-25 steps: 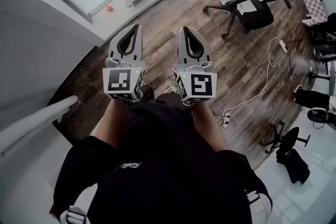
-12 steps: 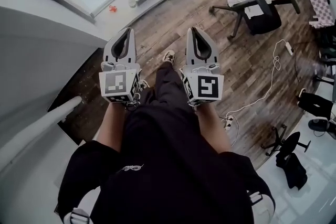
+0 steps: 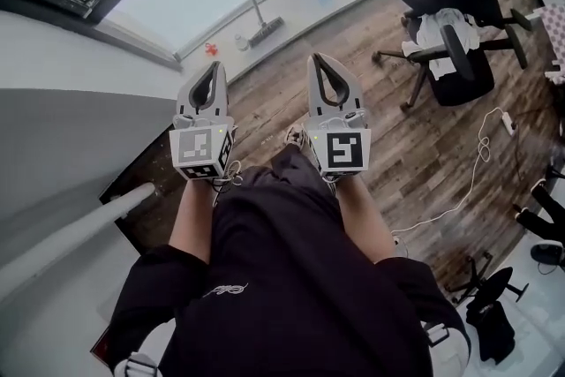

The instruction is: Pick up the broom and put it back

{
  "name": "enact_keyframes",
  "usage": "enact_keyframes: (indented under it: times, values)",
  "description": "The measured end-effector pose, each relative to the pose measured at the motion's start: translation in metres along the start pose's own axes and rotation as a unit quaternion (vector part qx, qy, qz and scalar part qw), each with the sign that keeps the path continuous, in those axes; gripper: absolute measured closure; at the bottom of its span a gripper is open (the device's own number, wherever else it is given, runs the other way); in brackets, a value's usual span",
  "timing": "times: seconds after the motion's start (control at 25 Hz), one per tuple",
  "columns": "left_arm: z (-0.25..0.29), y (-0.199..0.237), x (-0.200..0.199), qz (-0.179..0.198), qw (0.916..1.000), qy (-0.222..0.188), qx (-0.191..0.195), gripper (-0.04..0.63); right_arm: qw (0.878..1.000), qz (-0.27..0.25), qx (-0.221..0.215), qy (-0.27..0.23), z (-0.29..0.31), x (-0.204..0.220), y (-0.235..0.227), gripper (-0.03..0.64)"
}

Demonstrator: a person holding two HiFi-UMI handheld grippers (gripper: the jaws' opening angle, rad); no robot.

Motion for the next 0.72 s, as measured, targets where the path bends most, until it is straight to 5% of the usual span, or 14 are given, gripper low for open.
enact_keyframes:
  times: [0.56,0.72]
  values:
    - [0.084,-0.001,0.022,0.057,0.9958,0.064,0.032,0.595,0.996,0.038,-0.041,0.066,0.092,0.056,-0.031,0.595]
    - [0.123,0.009,0.015,0.022,0.9952,0.075,0.059,0.594,0.993,0.040,-0.034,0.102,0.123,0.062,-0.036,0.595]
Point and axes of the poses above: the fingertips, and each gripper's own axes: z forward along the fingers, y to its left, x out of its underside, the point moved 7 cm from there along -z, backward along the fingers, and after that the axes turned 8 degrees about -x, right-handed, at the moved point
